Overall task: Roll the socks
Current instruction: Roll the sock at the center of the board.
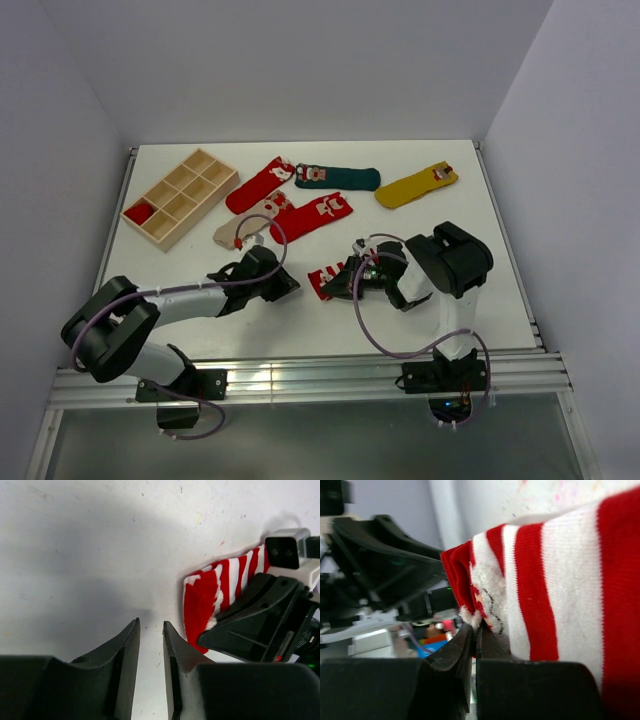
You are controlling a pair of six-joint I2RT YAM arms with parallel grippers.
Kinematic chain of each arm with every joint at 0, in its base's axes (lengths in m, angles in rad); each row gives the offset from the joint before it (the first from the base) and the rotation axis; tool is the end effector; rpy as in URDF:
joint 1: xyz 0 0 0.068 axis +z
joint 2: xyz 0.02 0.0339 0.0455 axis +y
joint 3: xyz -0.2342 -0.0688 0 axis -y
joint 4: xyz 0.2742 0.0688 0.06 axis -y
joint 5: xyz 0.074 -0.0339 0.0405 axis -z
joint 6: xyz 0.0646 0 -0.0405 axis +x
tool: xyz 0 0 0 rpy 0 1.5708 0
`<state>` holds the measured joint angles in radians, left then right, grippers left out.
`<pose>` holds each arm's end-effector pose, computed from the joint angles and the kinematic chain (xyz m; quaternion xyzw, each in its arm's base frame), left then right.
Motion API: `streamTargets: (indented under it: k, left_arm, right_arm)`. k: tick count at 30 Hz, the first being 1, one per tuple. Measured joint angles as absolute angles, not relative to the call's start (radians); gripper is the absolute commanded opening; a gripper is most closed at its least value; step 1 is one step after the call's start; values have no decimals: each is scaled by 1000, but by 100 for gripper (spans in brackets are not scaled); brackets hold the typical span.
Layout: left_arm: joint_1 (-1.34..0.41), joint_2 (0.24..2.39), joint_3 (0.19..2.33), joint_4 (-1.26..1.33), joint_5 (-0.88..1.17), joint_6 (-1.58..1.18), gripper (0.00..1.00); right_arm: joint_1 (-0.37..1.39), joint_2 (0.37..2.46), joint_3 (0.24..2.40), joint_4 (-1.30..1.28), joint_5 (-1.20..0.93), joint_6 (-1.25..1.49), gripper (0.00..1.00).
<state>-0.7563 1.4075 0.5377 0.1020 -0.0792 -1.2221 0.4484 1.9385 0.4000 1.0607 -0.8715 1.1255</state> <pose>0.2248 -0.2050 0.0776 -0.2273 0.8914 -0.3063 0.2450 0.2270 0.1641 0.0068 0.0503 0.8034 0.5883 0.0772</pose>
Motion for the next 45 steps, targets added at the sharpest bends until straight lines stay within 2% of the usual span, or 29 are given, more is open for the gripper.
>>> streamTargets:
  k: [6, 14, 32, 45]
  left_arm:
    - [-756, 1490, 538, 166, -13, -1208, 31]
    - [-756, 1584, 563, 294, 76, -1209, 30]
    - [-753, 1612, 543, 380, 91, -1240, 29]
    - [-752, 1636, 558, 406, 84, -1234, 30]
  right_arm:
    - [438, 2033, 398, 1254, -913, 1271, 0]
    - [438, 2045, 397, 1282, -914, 1278, 0]
    - [438, 1913, 434, 909, -839, 1041, 0]
    - [439, 1882, 459, 806, -828, 986, 0]
